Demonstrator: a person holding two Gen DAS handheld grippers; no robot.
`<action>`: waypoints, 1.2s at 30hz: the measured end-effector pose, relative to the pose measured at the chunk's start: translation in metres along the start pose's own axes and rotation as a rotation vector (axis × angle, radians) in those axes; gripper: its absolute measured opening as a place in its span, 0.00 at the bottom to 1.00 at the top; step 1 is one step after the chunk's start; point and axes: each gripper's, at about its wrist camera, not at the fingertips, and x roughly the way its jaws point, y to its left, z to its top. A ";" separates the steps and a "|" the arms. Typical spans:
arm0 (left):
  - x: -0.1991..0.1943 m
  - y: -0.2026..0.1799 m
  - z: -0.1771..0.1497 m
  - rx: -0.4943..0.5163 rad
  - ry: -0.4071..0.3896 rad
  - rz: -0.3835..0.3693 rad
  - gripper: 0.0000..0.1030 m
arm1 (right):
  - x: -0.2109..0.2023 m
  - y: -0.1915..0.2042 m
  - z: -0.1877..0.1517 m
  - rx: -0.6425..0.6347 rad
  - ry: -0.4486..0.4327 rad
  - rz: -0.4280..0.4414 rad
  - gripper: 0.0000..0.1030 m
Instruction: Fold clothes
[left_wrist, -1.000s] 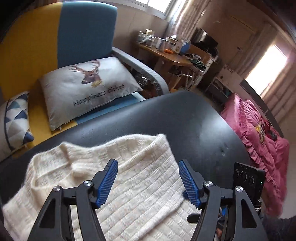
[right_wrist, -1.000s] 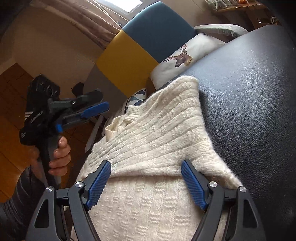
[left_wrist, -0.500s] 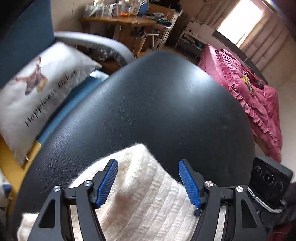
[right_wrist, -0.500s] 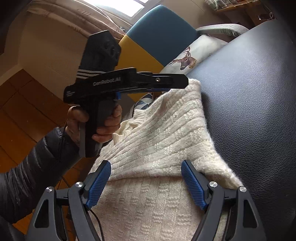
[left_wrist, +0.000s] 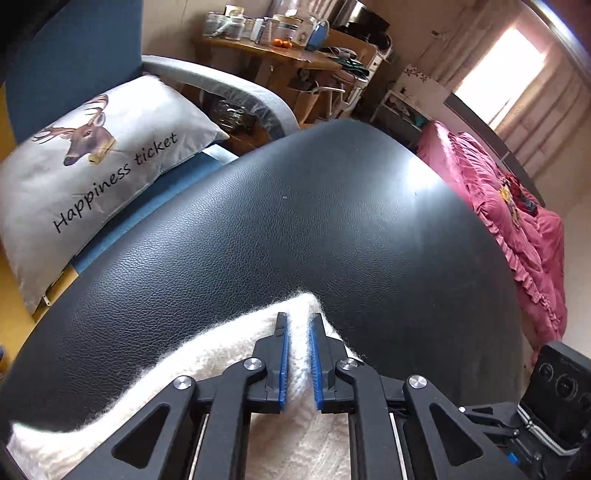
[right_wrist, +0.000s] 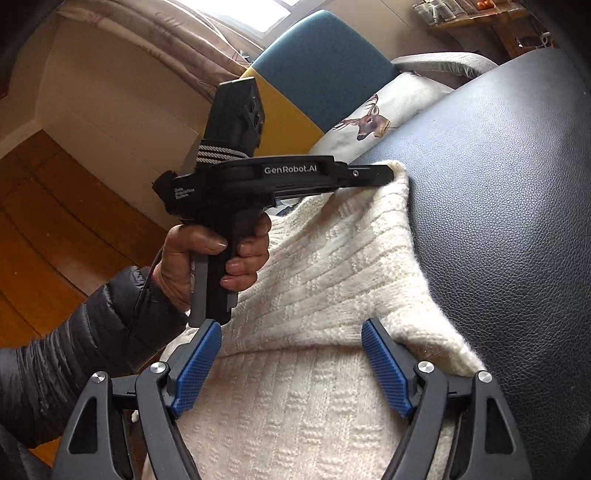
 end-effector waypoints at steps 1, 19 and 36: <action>-0.006 -0.003 -0.001 -0.012 -0.017 0.012 0.16 | 0.000 0.000 0.000 -0.002 0.001 -0.003 0.78; -0.185 0.059 -0.214 -0.523 -0.388 0.281 0.62 | 0.028 0.055 0.053 -0.334 0.007 -0.184 0.78; -0.220 0.044 -0.280 -0.570 -0.485 0.430 0.64 | 0.093 0.044 0.076 -0.431 0.144 -0.500 0.77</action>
